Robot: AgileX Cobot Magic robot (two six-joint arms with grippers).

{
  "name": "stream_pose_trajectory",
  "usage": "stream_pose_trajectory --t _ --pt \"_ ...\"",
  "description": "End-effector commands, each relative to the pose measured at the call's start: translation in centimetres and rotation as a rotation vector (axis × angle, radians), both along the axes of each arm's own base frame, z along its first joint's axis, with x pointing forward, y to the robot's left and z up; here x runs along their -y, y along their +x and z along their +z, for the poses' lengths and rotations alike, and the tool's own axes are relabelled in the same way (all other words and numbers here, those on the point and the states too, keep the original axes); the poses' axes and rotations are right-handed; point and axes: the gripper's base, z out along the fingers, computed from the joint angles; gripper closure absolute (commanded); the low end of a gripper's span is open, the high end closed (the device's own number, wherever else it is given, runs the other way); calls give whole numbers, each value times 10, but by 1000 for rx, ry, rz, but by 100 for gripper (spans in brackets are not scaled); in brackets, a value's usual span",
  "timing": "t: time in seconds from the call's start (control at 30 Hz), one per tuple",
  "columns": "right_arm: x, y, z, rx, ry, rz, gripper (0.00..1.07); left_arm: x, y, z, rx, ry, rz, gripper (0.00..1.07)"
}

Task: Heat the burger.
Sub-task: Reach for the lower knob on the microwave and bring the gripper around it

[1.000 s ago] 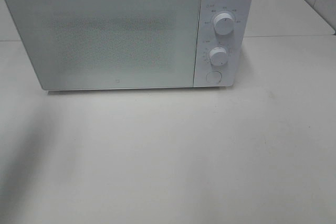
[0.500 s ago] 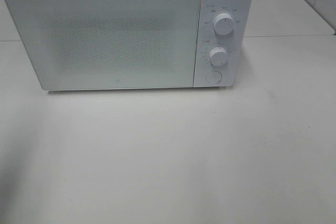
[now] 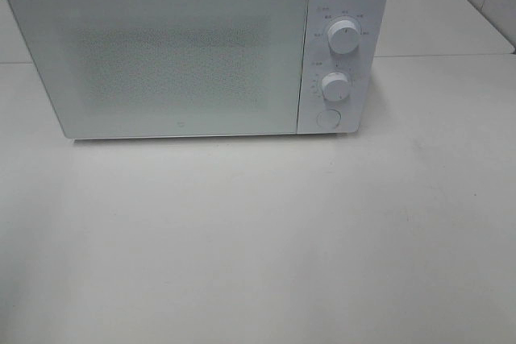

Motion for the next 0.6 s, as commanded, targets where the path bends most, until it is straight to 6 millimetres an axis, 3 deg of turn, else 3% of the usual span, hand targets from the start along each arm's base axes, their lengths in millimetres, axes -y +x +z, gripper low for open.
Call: stream_pose_trajectory --t 0.03,0.2,0.6 --pt "0 -4 0 33 -5 -3 32 1 -6 -8 57 -2 -13 6" --pt "0 -4 0 33 -5 -3 32 1 -33 -7 291 7 -16 6" --pt "0 -4 0 33 -5 -3 32 2 -67 -2 513 11 -13 6"
